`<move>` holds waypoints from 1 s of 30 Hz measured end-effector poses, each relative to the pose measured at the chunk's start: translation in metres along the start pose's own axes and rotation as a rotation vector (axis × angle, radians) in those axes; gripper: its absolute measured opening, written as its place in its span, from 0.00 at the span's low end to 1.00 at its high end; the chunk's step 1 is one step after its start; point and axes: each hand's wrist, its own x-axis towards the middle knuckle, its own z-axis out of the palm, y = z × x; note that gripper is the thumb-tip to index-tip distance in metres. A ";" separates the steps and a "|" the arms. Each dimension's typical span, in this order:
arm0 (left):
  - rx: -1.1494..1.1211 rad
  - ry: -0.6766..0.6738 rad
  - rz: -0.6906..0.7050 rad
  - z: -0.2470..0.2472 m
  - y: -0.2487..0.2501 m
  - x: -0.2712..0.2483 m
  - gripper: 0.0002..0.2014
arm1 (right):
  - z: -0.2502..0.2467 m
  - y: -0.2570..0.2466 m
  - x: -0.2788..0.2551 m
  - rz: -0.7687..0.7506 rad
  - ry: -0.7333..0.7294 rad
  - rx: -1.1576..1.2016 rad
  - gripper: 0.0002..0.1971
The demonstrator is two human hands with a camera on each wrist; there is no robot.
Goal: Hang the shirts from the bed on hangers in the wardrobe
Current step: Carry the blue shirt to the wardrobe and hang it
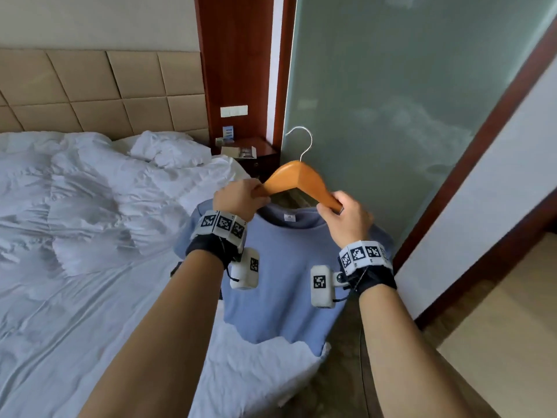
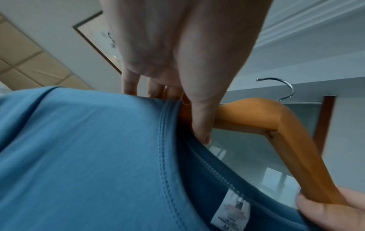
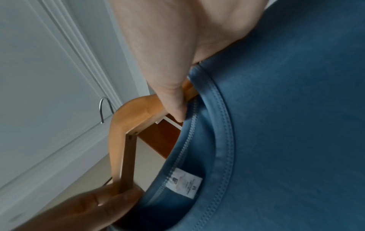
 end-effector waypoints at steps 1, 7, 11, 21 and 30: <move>0.007 -0.006 0.032 0.006 0.021 0.000 0.12 | -0.022 0.012 0.001 0.009 -0.004 -0.019 0.13; -0.006 0.005 0.181 0.042 0.151 -0.004 0.12 | -0.149 0.077 0.009 0.067 0.013 -0.163 0.06; -0.042 -0.002 0.267 0.059 0.237 -0.007 0.11 | -0.227 0.108 0.014 0.101 0.070 -0.261 0.05; -0.042 -0.066 0.487 0.104 0.417 0.025 0.13 | -0.387 0.199 0.038 0.181 0.205 -0.425 0.13; -0.087 -0.105 0.708 0.181 0.590 0.088 0.09 | -0.504 0.288 0.094 0.362 0.270 -0.590 0.13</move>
